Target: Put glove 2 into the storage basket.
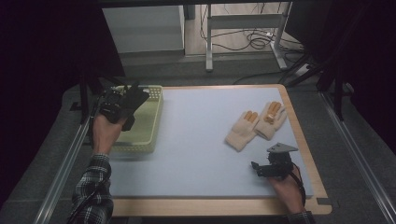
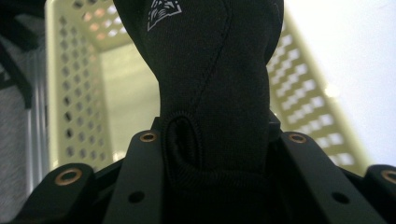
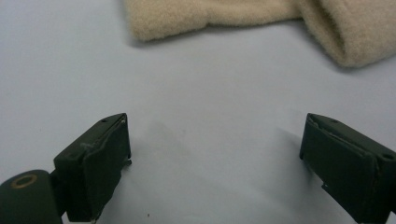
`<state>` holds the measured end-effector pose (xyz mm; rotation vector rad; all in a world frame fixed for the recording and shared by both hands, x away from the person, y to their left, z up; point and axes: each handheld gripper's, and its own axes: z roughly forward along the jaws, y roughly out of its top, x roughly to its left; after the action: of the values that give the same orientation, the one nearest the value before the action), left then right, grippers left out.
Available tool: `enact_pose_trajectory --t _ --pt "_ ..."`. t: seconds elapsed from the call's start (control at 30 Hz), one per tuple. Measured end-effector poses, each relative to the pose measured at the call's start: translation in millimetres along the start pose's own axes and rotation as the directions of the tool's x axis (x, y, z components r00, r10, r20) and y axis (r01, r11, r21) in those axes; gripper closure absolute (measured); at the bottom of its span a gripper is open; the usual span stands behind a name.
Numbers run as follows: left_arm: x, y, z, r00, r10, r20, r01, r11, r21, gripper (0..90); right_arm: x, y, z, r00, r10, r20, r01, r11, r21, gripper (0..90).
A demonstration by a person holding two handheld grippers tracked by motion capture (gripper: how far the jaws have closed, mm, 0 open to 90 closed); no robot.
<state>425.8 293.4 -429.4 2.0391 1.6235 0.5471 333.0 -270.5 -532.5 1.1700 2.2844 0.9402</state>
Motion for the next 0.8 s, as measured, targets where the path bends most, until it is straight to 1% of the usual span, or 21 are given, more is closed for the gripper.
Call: enact_pose_trajectory --t 0.1,0.17,0.3,0.37,0.4,0.47,0.57,0.67,0.7,0.77,0.8 --pt "8.7 -3.5 10.6 0.9996 -0.008 -0.027 0.009 0.9990 0.043 66.2 0.0 0.0 0.0 1.0000 0.000 0.000 0.000 1.000 0.000 8.4" --pt "13.7 -5.4 18.6 0.9993 -0.017 -0.033 0.019 0.9976 0.067 66.1 0.0 0.0 0.1 1.0000 -0.001 0.000 0.001 1.000 0.000 8.4" --pt "19.8 -6.5 34.6 0.9982 -0.025 -0.054 0.031 0.9923 0.120 65.9 0.0 0.0 0.0 1.0000 0.000 0.000 0.000 1.000 0.000 8.4" --pt "21.5 -5.7 42.4 0.9978 -0.020 -0.064 0.030 0.9882 0.150 65.7 0.0 0.0 0.0 1.0000 0.000 0.000 0.000 1.000 -0.001 8.4" --pt "21.8 -5.5 45.0 0.9976 -0.021 -0.067 0.031 0.9878 0.153 65.5 0.0 0.0 0.1 1.0000 0.000 0.000 0.000 1.000 0.000 8.4" --pt "22.6 -4.3 51.2 0.9976 -0.020 -0.067 0.032 0.9845 0.172 65.3 -0.1 0.0 0.1 1.0000 -0.001 0.000 0.001 1.000 -0.001 8.4" --pt "22.7 -2.1 60.7 0.9968 -0.018 -0.078 0.033 0.9803 0.194 64.9 -0.1 0.0 0.1 1.0000 -0.001 0.000 0.001 1.000 -0.001 8.4" --pt "22.8 0.1 70.4 0.9959 -0.005 -0.090 0.025 0.9734 0.228 64.0 -0.1 0.0 0.1 1.0000 -0.001 -0.001 0.001 1.000 -0.001 8.5" --pt "22.9 0.7 75.6 0.9944 0.004 -0.106 0.022 0.9699 0.242 63.6 0.0 0.0 0.0 1.0000 0.000 -0.001 0.000 1.000 0.000 8.4" --pt "23.6 1.2 81.0 0.9931 0.013 -0.116 0.018 0.9644 0.264 62.1 0.0 -0.1 0.0 1.0000 0.000 -0.001 0.000 1.000 -0.001 8.4" --pt "23.9 0.9 82.9 0.9927 0.011 -0.120 0.021 0.9649 0.262 60.1 0.0 -0.1 0.0 1.0000 0.000 -0.001 0.000 1.000 0.000 8.5"
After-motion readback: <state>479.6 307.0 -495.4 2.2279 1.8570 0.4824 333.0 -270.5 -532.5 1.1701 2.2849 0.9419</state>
